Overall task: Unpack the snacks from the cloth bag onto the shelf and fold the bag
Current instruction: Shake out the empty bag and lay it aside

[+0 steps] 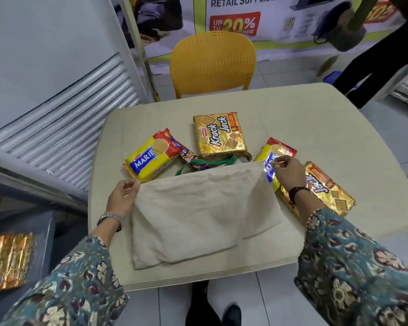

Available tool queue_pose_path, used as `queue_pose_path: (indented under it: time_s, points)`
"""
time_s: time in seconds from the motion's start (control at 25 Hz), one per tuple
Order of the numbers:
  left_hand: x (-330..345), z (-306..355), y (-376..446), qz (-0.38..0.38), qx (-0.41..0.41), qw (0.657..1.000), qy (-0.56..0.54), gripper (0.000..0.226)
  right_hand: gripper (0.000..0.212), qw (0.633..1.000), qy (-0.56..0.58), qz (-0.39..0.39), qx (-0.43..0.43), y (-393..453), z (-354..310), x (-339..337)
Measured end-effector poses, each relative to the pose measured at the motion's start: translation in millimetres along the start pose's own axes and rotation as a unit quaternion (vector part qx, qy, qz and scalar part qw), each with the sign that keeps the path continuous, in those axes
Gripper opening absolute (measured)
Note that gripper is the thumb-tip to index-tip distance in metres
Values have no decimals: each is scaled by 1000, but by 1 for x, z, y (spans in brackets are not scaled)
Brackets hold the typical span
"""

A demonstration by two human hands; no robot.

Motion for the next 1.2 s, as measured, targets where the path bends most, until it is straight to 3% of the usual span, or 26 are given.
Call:
queue_pose_path:
  time_s: [0.16,0.24,0.36,0.48,0.56,0.64,0.76,1.0,1.2]
  points:
    - [11,-49,-15,85,-146,986,12,69,36,995,65,50,63,-36,33,16]
    - [17,-70,-32,81,-200,976,6,85,48,993,66,-7,94,-49,60,32]
    - [22,-95,-47,18,-241,970,28,100,78,990,52,-101,82,-57,83,56]
    - [24,-103,-51,-46,-247,968,0,96,71,985,70,-128,90,-49,83,60]
    - [27,-93,-55,-85,-244,963,-70,85,72,977,37,-153,144,-43,91,59]
    - [27,-83,-56,-93,-229,963,-112,64,71,959,-24,-208,191,-45,98,53]
    - [26,-56,-56,-86,-165,973,-133,47,62,945,39,-259,197,-52,87,43]
    - [50,77,-53,-193,-45,954,-227,23,13,980,174,-78,53,-55,37,-43]
    - [132,211,-64,-372,52,895,-240,22,12,949,297,100,3,-51,46,-136]
Point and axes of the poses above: each hand's wrist, its own y-axis towards the middle knuckle, its own x-axis out of the palm, z = x × y, the point moved 3 cm from there along y, towards the middle knuckle, and after that the axes turned 6 degrees about -y, right-handed, at the moved point
